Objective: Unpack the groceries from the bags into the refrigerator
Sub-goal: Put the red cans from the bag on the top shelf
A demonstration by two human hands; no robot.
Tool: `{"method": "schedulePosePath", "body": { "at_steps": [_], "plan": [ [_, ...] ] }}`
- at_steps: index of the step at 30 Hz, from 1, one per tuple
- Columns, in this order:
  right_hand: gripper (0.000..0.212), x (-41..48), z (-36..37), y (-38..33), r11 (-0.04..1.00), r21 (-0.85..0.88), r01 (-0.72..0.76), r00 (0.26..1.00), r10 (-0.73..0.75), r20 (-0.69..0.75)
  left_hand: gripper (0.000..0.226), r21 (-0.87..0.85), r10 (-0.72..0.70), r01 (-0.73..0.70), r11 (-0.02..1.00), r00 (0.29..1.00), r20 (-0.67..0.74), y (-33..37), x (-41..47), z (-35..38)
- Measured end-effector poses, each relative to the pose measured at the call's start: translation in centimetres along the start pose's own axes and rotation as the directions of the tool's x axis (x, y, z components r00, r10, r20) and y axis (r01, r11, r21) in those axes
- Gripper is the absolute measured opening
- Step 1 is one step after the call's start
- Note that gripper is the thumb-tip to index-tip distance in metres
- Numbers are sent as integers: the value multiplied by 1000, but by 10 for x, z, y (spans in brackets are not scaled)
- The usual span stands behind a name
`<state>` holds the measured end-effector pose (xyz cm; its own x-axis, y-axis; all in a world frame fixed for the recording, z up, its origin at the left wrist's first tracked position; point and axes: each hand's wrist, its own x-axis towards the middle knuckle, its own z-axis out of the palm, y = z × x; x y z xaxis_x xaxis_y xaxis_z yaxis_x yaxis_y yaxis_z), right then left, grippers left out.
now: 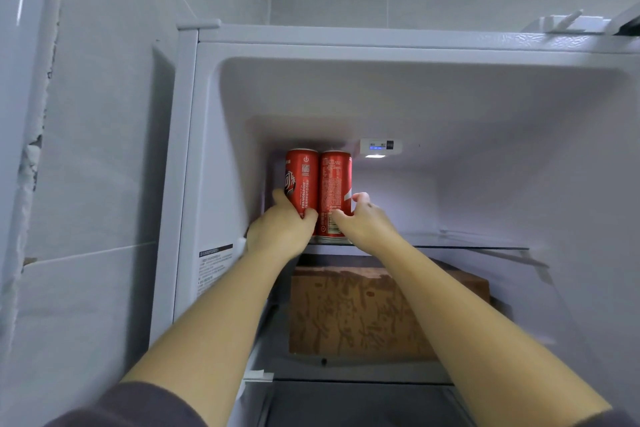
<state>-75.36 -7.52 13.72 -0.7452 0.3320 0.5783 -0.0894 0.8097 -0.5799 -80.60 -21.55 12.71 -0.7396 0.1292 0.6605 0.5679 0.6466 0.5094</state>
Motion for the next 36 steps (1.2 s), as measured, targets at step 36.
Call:
{"method": "schedulePosePath", "body": {
  "at_steps": [36],
  "plan": [
    [38, 9, 7, 2, 972, -214, -99, 994, 106, 19, 51, 56, 44, -45, 997, 999, 20, -3, 5, 0]
  ]
}}
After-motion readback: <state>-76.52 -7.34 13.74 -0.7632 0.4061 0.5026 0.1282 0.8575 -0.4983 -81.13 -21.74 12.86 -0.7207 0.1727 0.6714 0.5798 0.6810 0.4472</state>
